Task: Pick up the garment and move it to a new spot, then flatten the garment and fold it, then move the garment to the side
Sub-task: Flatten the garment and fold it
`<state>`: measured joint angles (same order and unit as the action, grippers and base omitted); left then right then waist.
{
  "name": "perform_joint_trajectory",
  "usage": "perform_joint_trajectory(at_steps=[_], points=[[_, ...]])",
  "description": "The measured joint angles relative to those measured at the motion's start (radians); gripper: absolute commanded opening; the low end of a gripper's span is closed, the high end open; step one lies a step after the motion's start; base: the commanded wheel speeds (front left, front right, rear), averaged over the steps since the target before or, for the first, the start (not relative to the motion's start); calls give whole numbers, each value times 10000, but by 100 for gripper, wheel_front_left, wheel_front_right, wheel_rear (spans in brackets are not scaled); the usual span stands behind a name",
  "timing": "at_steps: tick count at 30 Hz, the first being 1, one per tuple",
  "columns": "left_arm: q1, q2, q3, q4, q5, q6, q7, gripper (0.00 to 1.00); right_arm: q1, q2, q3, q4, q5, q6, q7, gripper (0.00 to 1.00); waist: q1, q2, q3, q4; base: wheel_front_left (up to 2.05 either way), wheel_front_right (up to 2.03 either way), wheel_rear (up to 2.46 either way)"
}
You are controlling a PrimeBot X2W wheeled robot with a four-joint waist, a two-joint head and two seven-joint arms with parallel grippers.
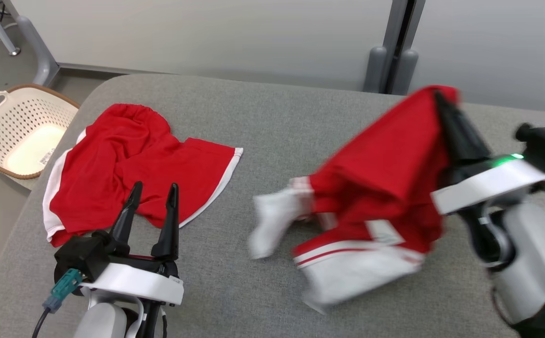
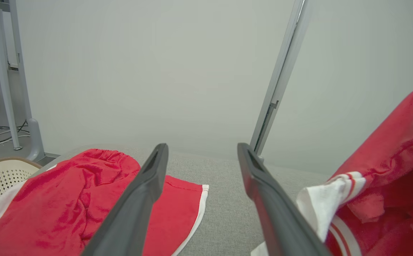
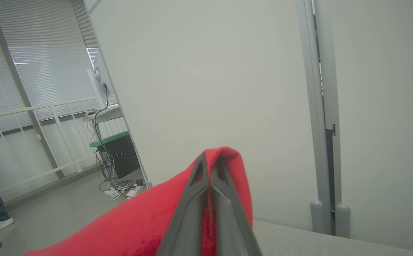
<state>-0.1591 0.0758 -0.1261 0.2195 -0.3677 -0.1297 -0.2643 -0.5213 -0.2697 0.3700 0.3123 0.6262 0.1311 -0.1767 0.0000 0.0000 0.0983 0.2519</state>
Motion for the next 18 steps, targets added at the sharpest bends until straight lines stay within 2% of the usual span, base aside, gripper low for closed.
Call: perform_joint_trajectory(at_steps=[1,2,3,7,10,14,16,18], points=[[-2,-13,-58,17,0,0,0,100,1,-167,-368,529,221,-2,255,0,1,0,75,-2,0,0,0],[-8,-21,-98,36,0,0,0,100,3,-378,-681,1172,291,-2,581,37,0,0,154,-3,0,0,0],[-16,-13,-161,65,-6,0,0,100,18,-650,-918,1797,-71,-2,621,100,0,0,233,-5,0,0,0],[-181,-35,-405,169,-35,0,2,100,-213,-1409,-3260,4939,-1971,-4,276,100,0,0,572,15,0,0,0],[-312,-69,-504,198,-44,-2,0,100,-530,-1300,-4554,6163,-3154,-4,-330,100,0,0,743,57,0,0,0],[-336,-42,-445,247,-98,-2,0,100,-626,-692,-5356,6516,-4061,0,-702,100,1,0,801,-12,0,0,0],[-337,-58,-424,268,-98,-2,0,100,-616,-481,-5459,6174,-4341,-6,-798,100,0,0,761,-75,0,0,0],[-345,-82,-387,257,-98,-2,0,100,-476,-29,-5356,5246,-4424,-4,-826,100,0,0,671,-131,0,0,0]])
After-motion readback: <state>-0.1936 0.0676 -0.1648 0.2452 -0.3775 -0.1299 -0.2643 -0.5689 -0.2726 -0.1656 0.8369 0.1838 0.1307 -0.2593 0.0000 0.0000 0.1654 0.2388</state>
